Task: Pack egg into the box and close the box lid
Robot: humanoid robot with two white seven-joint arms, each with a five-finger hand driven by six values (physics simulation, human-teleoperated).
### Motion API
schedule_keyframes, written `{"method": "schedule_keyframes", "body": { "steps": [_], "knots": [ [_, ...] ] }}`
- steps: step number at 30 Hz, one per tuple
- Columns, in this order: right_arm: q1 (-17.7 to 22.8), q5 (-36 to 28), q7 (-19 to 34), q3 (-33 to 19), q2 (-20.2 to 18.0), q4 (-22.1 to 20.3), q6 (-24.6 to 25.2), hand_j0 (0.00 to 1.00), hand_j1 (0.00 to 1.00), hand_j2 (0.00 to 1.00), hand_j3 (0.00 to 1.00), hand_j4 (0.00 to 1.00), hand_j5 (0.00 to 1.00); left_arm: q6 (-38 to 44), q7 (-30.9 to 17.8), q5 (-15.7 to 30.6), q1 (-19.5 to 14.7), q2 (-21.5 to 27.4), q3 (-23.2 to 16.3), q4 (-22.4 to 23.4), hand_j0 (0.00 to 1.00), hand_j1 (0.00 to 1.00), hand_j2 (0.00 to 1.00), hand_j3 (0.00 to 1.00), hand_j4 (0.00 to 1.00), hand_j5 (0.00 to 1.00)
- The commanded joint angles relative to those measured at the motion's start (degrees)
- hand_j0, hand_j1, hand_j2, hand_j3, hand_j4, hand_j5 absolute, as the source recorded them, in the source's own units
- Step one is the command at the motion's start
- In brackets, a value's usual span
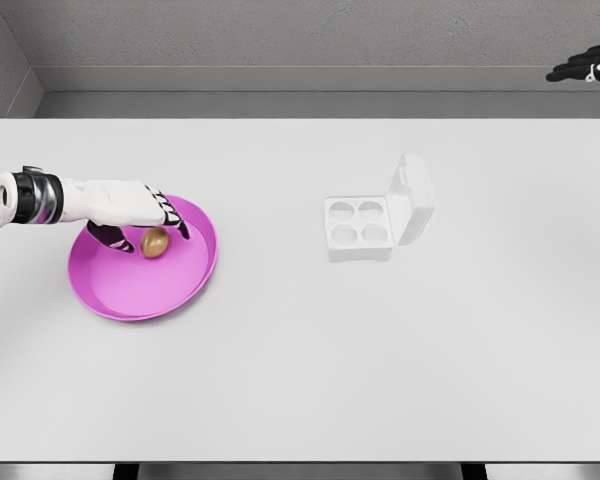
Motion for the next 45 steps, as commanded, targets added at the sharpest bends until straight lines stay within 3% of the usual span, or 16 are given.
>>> {"method": "schedule_keyframes", "body": {
  "steps": [1,16,18,22,25,34,37,39,45],
  "knots": [
    [0.00,-0.28,-0.03,-0.01,-0.11,0.07,0.18,1.00,1.00,1.00,1.00,1.00,1.00,0.13,0.02,0.04,0.00,0.01,0.05,0.03,0.77,0.77,0.77,0.77,0.77,0.77],
    [0.09,-0.10,-0.03,-0.01,0.06,0.07,0.18,1.00,1.00,1.00,1.00,1.00,1.00,0.13,0.02,-0.75,0.18,-0.34,0.05,0.65,0.74,0.74,0.74,0.74,0.74,0.74],
    [-0.17,-0.10,-0.03,2.00,0.24,-0.20,0.18,1.00,1.00,1.00,1.00,1.00,1.00,0.13,0.02,-0.75,0.18,-0.34,-0.03,0.65,0.73,0.73,0.73,0.73,0.73,0.73],
    [-0.44,0.07,-0.03,7.19,0.33,-5.73,0.18,1.00,1.00,1.00,1.00,1.00,1.00,0.13,0.02,-0.75,0.18,-0.25,-0.12,0.65,0.70,0.70,0.70,0.70,0.70,0.70],
    [-0.09,-0.01,-0.03,7.19,2.61,-5.38,0.18,1.00,1.00,1.00,1.00,1.00,1.00,0.13,0.02,-0.75,0.26,-0.34,-0.21,0.56,0.70,0.70,0.70,0.70,0.70,0.70],
    [-0.44,1.21,-0.03,6.84,4.02,-1.60,0.18,1.00,1.00,1.00,1.00,1.00,1.00,0.13,0.02,-0.75,0.26,-0.25,-0.30,0.56,0.70,0.70,0.70,0.70,0.70,0.70],
    [-0.44,3.15,-0.03,6.67,6.48,-1.69,0.18,1.00,1.00,1.00,1.00,1.00,1.00,0.13,0.02,-0.75,0.26,-0.34,-0.30,0.56,0.59,0.59,0.59,0.59,0.59,0.59],
    [-0.88,2.97,-0.03,6.40,11.57,-1.69,0.18,1.00,1.00,1.00,1.00,1.00,1.00,0.13,0.02,-0.75,0.62,-0.34,-0.39,0.47,0.54,0.54,0.54,0.54,0.54,0.54],
    [-0.53,3.06,-0.03,6.58,11.93,-1.60,0.18,1.00,1.00,1.00,1.00,1.00,1.00,0.13,0.02,-0.75,0.70,-0.34,-0.39,0.29,0.44,0.44,0.44,0.44,0.44,0.44]
  ]
}}
